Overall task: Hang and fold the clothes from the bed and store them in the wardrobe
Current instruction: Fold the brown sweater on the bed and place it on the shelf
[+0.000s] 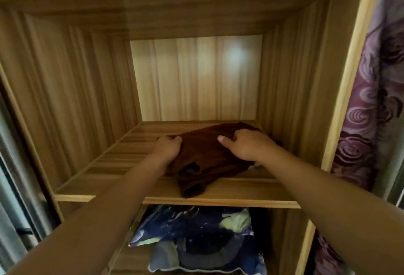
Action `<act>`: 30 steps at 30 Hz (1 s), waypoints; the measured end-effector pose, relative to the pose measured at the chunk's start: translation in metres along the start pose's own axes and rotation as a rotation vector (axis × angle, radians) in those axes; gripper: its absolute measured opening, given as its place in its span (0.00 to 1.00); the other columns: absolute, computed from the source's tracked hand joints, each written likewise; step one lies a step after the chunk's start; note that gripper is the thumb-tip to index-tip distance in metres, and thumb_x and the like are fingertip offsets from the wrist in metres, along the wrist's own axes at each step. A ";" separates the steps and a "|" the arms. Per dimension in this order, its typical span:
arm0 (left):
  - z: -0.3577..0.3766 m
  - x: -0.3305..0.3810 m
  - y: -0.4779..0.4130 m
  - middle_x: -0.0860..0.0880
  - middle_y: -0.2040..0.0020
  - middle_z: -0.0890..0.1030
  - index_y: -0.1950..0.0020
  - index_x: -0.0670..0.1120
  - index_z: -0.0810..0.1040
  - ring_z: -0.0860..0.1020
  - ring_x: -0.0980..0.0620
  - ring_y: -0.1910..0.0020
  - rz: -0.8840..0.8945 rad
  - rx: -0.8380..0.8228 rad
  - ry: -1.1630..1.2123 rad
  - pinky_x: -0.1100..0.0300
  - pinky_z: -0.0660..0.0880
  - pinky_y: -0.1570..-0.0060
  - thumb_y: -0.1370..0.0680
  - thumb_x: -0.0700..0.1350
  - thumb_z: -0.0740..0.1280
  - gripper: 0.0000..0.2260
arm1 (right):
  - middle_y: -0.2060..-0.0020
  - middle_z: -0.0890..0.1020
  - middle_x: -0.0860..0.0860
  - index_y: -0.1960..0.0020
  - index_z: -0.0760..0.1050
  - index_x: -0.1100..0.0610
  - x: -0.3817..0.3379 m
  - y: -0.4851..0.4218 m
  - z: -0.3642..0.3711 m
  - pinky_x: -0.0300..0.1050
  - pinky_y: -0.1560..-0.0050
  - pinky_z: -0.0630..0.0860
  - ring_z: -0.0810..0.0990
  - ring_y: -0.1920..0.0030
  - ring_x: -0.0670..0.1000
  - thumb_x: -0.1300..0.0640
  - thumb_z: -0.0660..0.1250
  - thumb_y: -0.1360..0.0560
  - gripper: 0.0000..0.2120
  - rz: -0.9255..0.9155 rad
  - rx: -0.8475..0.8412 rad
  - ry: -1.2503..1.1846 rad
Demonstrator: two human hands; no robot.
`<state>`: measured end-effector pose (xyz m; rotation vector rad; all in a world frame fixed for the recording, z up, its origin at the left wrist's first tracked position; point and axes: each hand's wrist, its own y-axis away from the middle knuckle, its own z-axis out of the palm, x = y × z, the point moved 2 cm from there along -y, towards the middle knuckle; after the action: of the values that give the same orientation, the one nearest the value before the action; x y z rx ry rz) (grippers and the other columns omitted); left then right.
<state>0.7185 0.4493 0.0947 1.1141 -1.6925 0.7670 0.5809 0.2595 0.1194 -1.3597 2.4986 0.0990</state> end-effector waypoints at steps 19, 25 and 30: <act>0.028 0.000 -0.013 0.53 0.34 0.68 0.37 0.64 0.60 0.72 0.52 0.42 0.660 -0.538 -0.738 0.51 0.76 0.42 0.29 0.64 0.73 0.28 | 0.19 0.54 0.51 0.19 0.36 0.43 -0.005 0.040 0.003 0.56 0.27 0.64 0.57 0.21 0.59 0.23 0.65 0.33 0.57 -0.109 -0.296 0.374; 0.069 0.008 -0.027 0.50 0.29 0.65 0.31 0.61 0.58 0.73 0.50 0.42 0.768 -0.453 -0.828 0.56 0.74 0.47 0.24 0.65 0.67 0.27 | 0.21 0.58 0.53 0.19 0.36 0.40 0.024 0.022 -0.002 0.60 0.29 0.66 0.62 0.24 0.61 0.40 0.66 0.21 0.45 0.022 -0.162 0.502; 0.094 0.013 -0.052 0.44 0.27 0.63 0.29 0.58 0.57 0.72 0.43 0.37 0.723 -0.432 -0.911 0.45 0.74 0.38 0.23 0.66 0.64 0.28 | 0.20 0.57 0.56 0.19 0.36 0.40 0.041 -0.008 0.006 0.60 0.23 0.57 0.60 0.23 0.62 0.49 0.65 0.19 0.43 0.081 -0.155 0.409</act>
<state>0.7303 0.3441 0.0731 0.5247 -2.9402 0.2383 0.5679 0.2231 0.1022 -1.4616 2.9389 0.0336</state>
